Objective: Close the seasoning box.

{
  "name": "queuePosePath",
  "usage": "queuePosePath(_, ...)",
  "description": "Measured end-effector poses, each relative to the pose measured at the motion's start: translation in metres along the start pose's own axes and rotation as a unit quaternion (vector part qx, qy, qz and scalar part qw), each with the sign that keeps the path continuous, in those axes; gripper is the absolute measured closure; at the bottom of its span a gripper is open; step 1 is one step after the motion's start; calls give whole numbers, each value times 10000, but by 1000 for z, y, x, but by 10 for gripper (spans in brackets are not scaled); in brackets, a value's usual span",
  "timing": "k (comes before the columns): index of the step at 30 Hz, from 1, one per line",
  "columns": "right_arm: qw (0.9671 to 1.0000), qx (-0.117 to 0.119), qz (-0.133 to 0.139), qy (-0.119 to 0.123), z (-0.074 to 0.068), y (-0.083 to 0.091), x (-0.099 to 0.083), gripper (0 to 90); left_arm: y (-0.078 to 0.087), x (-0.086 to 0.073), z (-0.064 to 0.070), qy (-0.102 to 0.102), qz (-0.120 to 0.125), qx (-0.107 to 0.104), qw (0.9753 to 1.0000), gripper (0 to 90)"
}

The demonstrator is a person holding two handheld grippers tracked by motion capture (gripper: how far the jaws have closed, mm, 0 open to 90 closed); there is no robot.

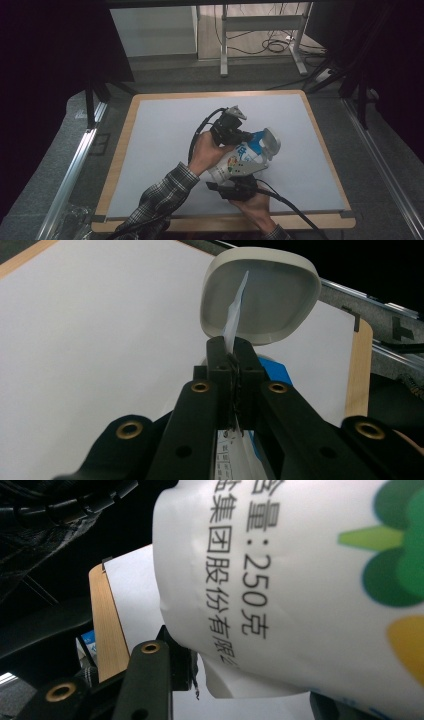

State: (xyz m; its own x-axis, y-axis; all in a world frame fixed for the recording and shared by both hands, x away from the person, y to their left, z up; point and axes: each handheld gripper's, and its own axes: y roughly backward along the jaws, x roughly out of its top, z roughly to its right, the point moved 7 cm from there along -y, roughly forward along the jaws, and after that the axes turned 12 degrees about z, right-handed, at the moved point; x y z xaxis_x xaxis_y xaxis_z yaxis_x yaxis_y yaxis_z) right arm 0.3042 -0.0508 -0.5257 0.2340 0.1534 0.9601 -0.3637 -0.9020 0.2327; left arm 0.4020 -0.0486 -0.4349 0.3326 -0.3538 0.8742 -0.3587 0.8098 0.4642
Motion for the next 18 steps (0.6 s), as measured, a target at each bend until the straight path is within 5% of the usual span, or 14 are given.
queuePosePath(18, 10000, 34, 33, -40, -2, 1, 3, 586, -2, 2, -2, 58, -173, 1, 9998, 888)
